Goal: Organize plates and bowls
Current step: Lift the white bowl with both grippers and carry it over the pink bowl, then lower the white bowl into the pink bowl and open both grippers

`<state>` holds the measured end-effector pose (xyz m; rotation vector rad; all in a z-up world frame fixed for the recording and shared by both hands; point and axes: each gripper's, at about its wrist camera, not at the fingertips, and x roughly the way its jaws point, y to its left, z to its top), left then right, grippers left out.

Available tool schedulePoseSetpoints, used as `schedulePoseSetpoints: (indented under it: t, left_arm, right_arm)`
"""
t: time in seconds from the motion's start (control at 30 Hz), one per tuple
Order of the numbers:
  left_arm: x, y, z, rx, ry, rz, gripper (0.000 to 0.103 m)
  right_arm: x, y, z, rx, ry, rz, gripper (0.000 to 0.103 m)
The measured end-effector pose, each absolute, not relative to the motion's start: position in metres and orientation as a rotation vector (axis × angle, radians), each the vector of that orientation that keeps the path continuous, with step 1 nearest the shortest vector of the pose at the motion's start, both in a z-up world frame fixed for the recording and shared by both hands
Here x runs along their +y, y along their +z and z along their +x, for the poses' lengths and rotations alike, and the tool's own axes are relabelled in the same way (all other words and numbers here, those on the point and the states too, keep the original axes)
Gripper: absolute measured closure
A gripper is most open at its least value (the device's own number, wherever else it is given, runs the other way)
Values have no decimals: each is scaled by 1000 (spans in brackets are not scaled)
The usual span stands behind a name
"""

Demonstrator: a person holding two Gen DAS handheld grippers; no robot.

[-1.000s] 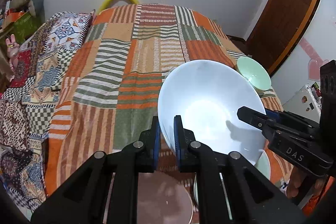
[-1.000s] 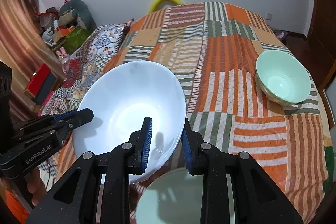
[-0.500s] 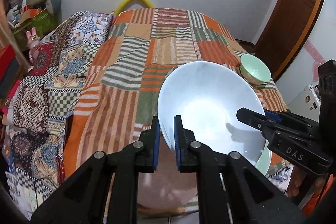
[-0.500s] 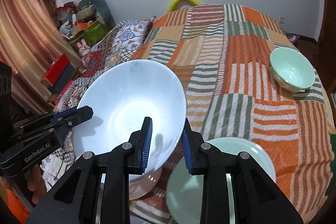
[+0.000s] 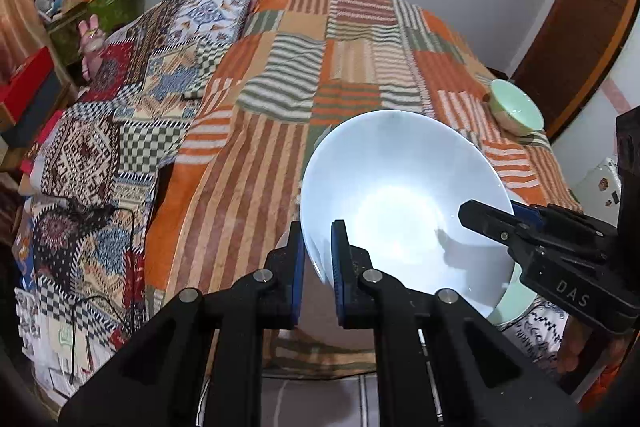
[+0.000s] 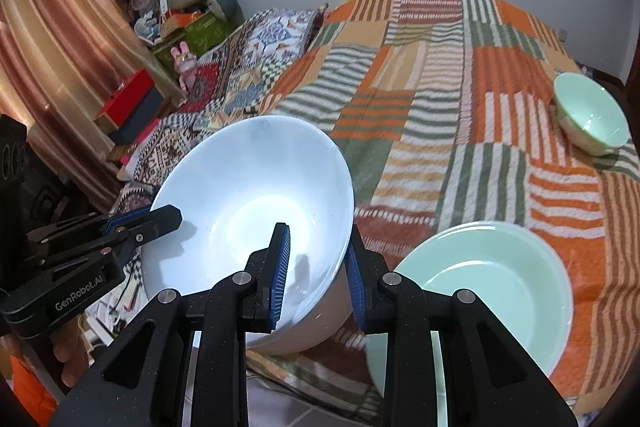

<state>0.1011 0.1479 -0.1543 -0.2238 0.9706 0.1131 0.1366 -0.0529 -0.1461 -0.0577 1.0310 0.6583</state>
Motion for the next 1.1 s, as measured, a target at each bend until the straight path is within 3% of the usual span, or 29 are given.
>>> schedulePoseSetpoints:
  t: [0.67, 1.1]
  left_arm:
    - [152, -222, 99, 1146, 151, -218, 92]
    - [152, -239, 106, 1185, 163, -201, 92]
  right_arm:
    - [-37, -194, 122, 1142, 662, -120, 78]
    - [-35, -209, 123, 1185, 652, -143, 78]
